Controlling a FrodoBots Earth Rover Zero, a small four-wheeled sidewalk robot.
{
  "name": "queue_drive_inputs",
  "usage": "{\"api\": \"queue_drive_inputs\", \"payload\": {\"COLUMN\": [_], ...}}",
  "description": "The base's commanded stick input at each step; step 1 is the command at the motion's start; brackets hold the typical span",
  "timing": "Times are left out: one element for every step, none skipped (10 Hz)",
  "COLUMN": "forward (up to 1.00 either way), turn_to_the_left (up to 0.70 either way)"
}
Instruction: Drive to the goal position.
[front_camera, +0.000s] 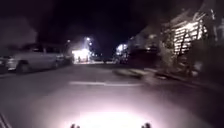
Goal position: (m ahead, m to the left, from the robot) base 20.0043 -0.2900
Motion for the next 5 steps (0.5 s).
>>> {"api": "queue_drive_inputs", "payload": {"forward": [0.7, 0.7, 0.7, 0.7, 0.7], "turn_to_the_left": [0.0, 0.0, 0.0, 0.0, 0.0]}}
